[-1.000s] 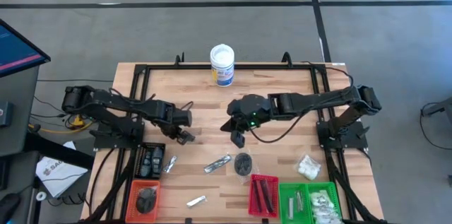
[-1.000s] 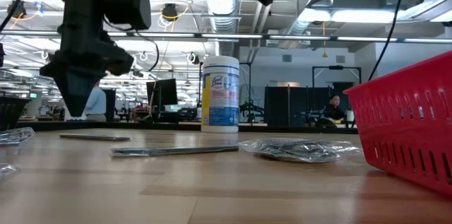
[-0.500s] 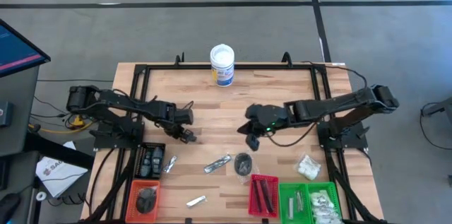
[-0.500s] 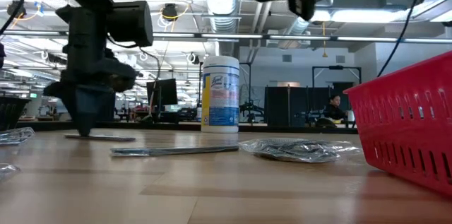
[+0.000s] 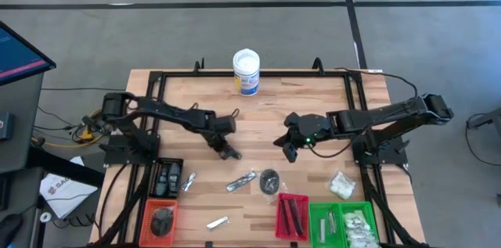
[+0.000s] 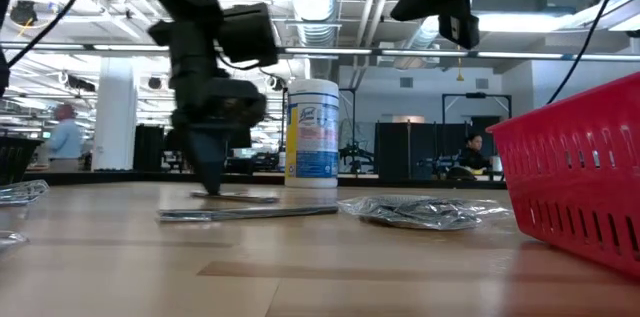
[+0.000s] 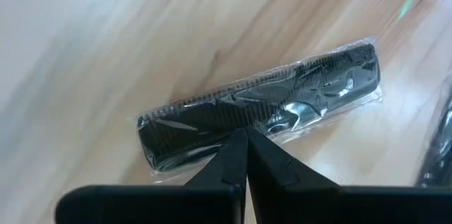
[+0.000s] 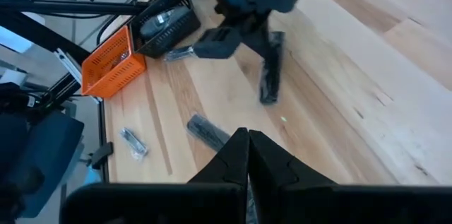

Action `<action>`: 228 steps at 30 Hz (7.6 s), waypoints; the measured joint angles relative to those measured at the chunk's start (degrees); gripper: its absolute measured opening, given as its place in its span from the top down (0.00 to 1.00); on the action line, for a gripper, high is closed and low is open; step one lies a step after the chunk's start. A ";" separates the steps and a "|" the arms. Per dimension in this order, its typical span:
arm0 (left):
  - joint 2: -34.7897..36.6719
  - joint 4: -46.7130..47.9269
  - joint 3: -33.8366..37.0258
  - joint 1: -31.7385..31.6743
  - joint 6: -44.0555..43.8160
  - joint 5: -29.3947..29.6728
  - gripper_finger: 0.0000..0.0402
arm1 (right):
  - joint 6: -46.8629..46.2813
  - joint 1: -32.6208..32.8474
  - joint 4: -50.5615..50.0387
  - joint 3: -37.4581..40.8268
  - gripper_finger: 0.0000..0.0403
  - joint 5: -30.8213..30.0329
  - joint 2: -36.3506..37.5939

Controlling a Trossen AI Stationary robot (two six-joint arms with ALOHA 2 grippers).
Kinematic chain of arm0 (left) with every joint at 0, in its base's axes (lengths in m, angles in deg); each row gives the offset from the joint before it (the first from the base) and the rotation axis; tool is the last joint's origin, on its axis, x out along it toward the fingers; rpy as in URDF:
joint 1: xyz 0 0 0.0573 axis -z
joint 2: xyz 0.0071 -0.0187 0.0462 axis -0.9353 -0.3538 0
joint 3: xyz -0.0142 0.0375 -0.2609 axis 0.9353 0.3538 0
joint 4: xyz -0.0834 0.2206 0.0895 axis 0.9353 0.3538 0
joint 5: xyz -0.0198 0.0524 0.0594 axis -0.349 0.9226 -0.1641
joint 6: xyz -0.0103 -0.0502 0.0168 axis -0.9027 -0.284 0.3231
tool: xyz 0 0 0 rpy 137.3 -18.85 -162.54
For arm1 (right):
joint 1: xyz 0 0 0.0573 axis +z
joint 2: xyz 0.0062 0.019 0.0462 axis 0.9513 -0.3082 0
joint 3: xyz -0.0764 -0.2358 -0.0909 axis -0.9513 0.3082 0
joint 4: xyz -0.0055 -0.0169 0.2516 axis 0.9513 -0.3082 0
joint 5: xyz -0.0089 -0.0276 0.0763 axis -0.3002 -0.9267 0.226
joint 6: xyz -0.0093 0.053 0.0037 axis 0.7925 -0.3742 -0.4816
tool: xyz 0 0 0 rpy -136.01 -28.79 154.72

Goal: Pick & Place Travel size toiletries
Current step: Put the black comb into the red bin

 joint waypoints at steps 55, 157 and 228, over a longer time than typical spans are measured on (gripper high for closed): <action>-20.06 -12.96 -22.52 6.48 16.93 -5.89 1.00 | -12.57 5.42 -0.21 4.00 1.00 -4.03 -0.04; -0.08 -37.04 3.31 3.21 15.22 6.28 1.00 | 48.16 -17.18 21.78 20.44 0.53 10.68 -1.99; -8.39 -38.08 3.24 4.15 16.69 10.91 1.00 | 37.57 -17.08 24.77 14.76 0.51 15.43 -20.36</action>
